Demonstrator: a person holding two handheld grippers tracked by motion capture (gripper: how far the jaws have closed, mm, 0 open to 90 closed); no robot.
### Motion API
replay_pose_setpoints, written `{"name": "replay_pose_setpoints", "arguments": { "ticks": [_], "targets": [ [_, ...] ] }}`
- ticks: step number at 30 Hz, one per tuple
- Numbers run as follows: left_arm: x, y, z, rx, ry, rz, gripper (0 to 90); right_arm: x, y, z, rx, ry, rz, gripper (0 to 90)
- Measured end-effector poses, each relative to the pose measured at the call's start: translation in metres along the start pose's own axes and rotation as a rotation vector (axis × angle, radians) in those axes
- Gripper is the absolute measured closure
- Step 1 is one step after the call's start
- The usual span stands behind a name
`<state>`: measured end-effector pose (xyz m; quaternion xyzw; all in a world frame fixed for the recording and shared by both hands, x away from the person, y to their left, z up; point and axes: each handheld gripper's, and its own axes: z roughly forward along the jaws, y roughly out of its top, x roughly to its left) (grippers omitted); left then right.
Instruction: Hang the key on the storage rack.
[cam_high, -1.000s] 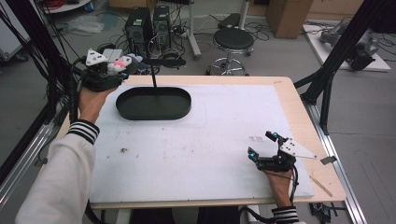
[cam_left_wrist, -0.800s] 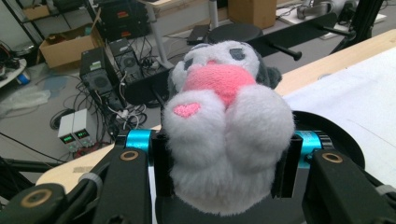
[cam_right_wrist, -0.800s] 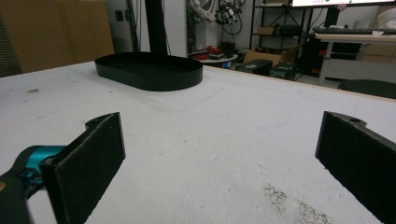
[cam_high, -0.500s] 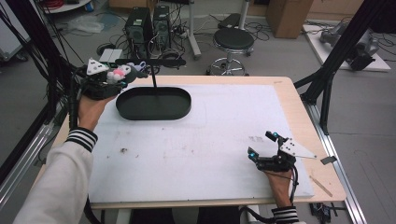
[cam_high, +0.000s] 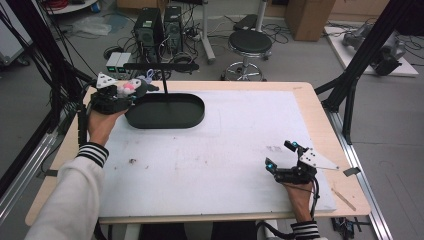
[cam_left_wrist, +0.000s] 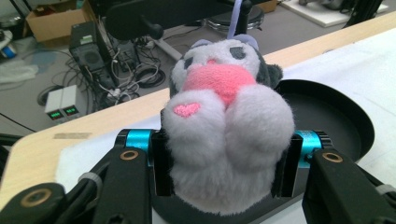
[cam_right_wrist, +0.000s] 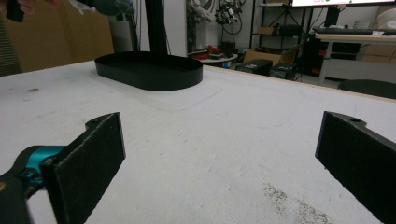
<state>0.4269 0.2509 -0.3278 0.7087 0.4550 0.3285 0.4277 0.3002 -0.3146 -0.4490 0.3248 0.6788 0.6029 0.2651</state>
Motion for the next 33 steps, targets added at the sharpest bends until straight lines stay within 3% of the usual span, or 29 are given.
{"name": "replay_pose_setpoints", "arguments": {
  "ticks": [13,26,28,29,30,31,32,33],
  "targets": [
    [-0.006,-0.008,0.035,0.008,0.012,-0.026,54.3,0.000,0.000,0.000,0.002,0.002,-0.002,0.4],
    [0.000,-0.015,0.042,0.020,-0.008,-0.060,52.3,0.001,0.000,0.001,0.004,0.002,-0.009,0.4],
    [0.001,-0.017,0.041,0.010,-0.010,-0.056,49.7,0.000,0.000,0.001,0.002,-0.001,-0.020,0.4],
    [0.001,-0.018,0.040,-0.004,-0.016,-0.047,47.8,0.001,0.000,0.001,0.006,-0.001,-0.016,0.4],
    [0.001,-0.020,0.038,-0.025,-0.024,-0.030,40.3,0.001,0.000,0.001,0.006,-0.005,-0.016,0.4],
    [0.001,-0.022,0.037,-0.045,-0.036,-0.023,40.3,0.001,0.000,0.001,0.006,-0.005,-0.016,0.4],
    [0.003,-0.023,0.036,-0.053,-0.066,-0.032,27.5,0.002,0.000,0.000,0.005,-0.011,-0.017,0.5],
    [0.005,-0.024,0.036,-0.052,-0.107,-0.051,27.5,0.002,0.000,0.000,0.005,-0.011,-0.017,0.5]
  ]
}}
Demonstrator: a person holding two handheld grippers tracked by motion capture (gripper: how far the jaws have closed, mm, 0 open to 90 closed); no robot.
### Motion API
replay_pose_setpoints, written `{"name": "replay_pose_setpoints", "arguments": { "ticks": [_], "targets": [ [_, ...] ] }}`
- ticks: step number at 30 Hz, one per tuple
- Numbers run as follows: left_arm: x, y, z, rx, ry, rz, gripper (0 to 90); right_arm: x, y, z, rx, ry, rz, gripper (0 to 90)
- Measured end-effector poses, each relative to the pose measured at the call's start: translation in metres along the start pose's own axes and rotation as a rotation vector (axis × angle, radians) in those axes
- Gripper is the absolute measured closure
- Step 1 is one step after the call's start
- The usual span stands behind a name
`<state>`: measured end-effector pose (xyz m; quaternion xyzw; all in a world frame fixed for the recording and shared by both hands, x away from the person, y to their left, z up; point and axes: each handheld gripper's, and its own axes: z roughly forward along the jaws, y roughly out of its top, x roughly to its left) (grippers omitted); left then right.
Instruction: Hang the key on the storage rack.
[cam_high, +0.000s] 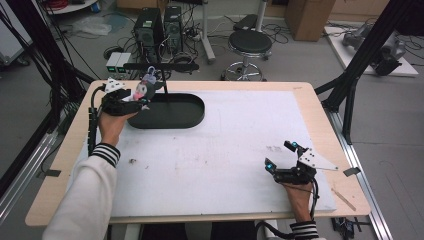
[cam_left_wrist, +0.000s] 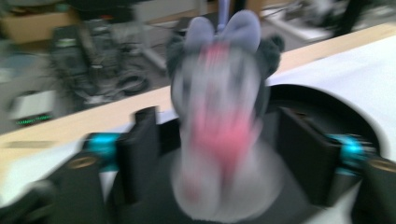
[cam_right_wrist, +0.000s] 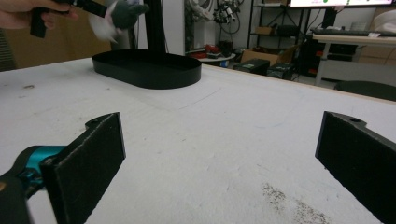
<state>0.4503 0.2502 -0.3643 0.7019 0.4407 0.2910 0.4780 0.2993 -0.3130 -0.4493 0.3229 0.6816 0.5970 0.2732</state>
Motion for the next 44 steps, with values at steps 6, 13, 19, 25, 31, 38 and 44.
{"name": "replay_pose_setpoints", "arguments": {
  "ticks": [6,13,19,25,31,38,44],
  "targets": [
    [0.001,-0.008,-0.022,-0.097,-0.139,-0.013,1.7,-0.001,-0.001,-0.002,-0.027,-0.008,0.013,0.4],
    [-0.007,-0.043,-0.069,-0.175,-0.189,0.019,1.7,-0.002,-0.001,-0.002,-0.027,-0.007,0.026,0.5],
    [-0.013,-0.089,-0.105,-0.219,-0.193,0.019,1.7,-0.002,-0.001,-0.002,-0.028,-0.009,0.018,0.4],
    [-0.018,-0.123,-0.127,-0.261,-0.186,0.004,1.7,-0.001,-0.001,-0.002,-0.022,-0.011,0.012,0.4],
    [-0.028,-0.143,-0.138,-0.312,-0.176,0.018,1.7,-0.001,-0.001,-0.002,-0.026,-0.015,0.008,0.4],
    [-0.032,-0.154,-0.143,-0.374,-0.168,0.028,1.7,0.000,-0.001,-0.002,-0.026,-0.017,0.013,0.4],
    [-0.034,-0.155,-0.145,-0.392,-0.135,0.029,1.7,0.000,-0.001,-0.002,-0.026,-0.016,0.007,0.4]
  ]
}}
